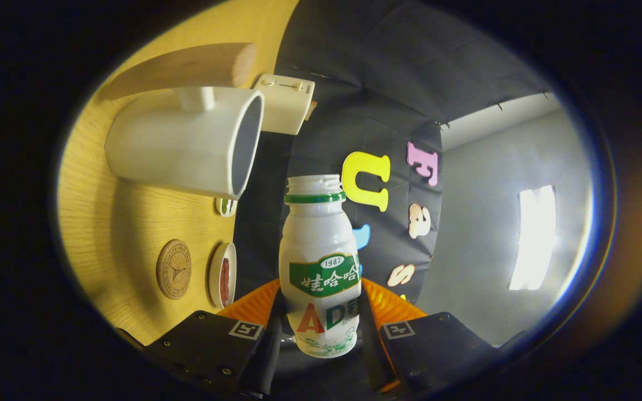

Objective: Take the bottle from table, then pour the juice into the cup, finally place the bottle on the coaster

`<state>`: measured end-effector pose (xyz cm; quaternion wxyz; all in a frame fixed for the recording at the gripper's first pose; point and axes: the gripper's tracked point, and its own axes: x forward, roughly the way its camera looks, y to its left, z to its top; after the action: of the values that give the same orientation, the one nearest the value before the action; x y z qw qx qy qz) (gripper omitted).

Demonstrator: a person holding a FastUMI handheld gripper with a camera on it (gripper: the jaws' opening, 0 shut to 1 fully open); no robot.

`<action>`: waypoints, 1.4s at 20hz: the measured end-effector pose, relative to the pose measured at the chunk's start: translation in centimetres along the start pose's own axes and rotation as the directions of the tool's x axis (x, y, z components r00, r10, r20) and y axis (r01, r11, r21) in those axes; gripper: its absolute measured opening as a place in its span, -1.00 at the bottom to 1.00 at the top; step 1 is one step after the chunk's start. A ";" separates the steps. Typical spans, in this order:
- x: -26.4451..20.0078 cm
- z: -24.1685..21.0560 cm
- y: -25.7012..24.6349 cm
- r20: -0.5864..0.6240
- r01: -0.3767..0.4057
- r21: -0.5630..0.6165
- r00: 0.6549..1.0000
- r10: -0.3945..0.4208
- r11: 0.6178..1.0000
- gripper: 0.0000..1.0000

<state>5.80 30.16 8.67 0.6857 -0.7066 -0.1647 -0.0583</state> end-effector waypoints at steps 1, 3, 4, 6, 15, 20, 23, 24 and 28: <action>-0.1 -0.4 -0.2 -0.012 -0.016 0.058 1.000 0.016 0.998 0.26; 0.1 -0.4 -0.1 -0.022 -0.048 0.162 0.998 0.053 0.986 0.27; 0.4 -0.2 0.1 -0.019 -0.079 0.218 0.996 0.085 0.973 0.27; 0.7 0.2 0.4 -0.014 -0.122 0.340 0.991 0.135 0.933 0.27; 1.2 1.4 -0.1 0.053 -0.205 0.741 0.967 0.248 0.639 0.27; 2.6 1.5 0.9 0.101 -0.228 0.873 0.950 0.297 0.432 0.27; 3.4 1.1 1.8 0.121 -0.232 0.916 0.937 0.327 0.326 0.27; 3.4 1.1 2.2 0.131 -0.235 0.926 0.933 0.334 0.295 0.27; 3.7 1.8 3.6 0.194 -0.263 0.952 0.915 0.353 0.160 0.27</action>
<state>10.11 32.52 6.24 0.9745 -0.1463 0.0070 0.1700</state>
